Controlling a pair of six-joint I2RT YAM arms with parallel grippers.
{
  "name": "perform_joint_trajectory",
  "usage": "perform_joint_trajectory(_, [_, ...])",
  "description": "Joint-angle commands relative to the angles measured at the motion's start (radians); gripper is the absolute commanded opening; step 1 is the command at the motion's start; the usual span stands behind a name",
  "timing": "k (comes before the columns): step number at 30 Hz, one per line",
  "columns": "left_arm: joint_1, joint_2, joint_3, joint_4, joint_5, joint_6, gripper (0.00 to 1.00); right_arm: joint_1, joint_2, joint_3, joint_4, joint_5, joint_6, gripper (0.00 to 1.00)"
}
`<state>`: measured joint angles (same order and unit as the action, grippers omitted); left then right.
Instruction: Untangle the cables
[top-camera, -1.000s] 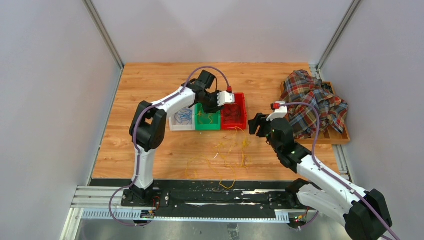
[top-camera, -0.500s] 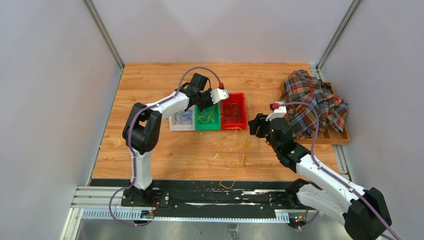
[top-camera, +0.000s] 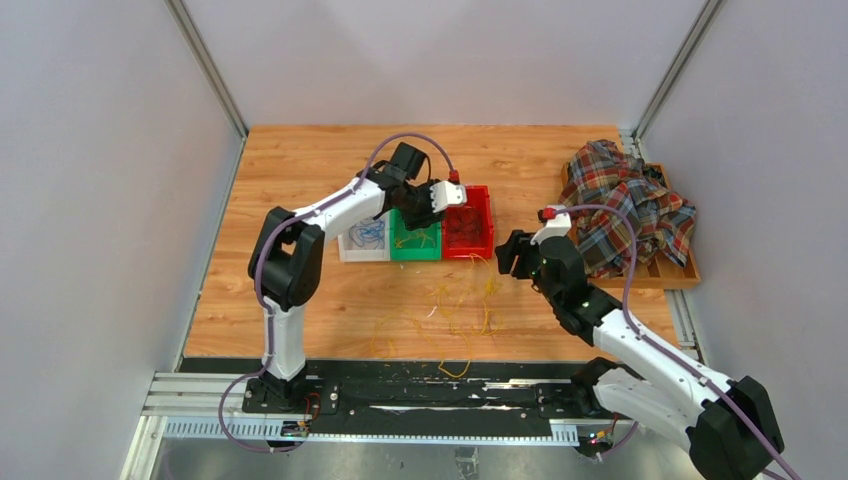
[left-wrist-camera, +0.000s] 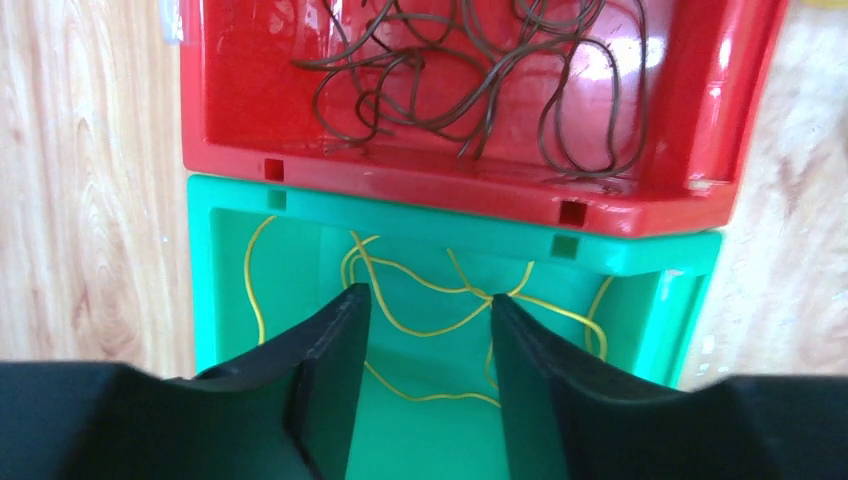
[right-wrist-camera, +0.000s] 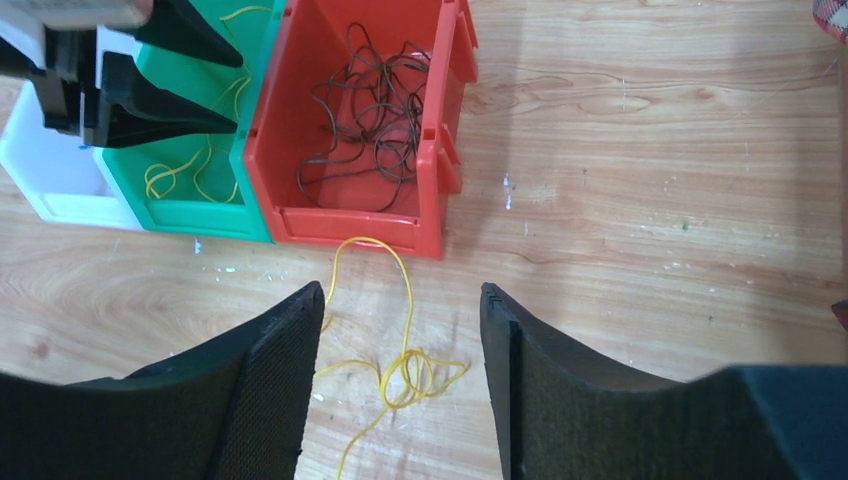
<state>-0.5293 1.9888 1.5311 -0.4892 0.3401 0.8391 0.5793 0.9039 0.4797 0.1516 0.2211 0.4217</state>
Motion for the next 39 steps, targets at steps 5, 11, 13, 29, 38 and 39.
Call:
perform_joint_trajectory(5, [0.011,-0.09,0.075,-0.217,0.012,0.043,0.89,-0.013,-0.091,0.071,-0.203,-0.092,-0.048,0.63])
perform_joint_trajectory(11, [0.011,-0.298,0.045,-0.357,0.052,0.078,0.99,-0.012,-0.162,0.125,-0.394,-0.14,-0.09,0.67])
perform_joint_trajectory(13, [0.003,-0.36,0.018,-0.434,0.084,0.087,1.0,-0.01,-0.186,0.136,-0.423,-0.141,-0.092,0.67])
perform_joint_trajectory(29, [-0.141,-0.446,-0.445,-0.421,0.155,-0.063,0.85,0.028,-0.182,0.124,-0.401,-0.121,-0.052,0.64])
perform_joint_trajectory(38, [-0.161,-0.406,-0.573,-0.254,0.128,-0.105,0.73,0.07,-0.14,0.105,-0.337,-0.093,-0.038,0.61])
perform_joint_trajectory(39, [-0.163,-0.409,-0.591,-0.237,0.12,-0.111,0.69,0.071,-0.139,0.103,-0.332,-0.085,-0.037,0.61])
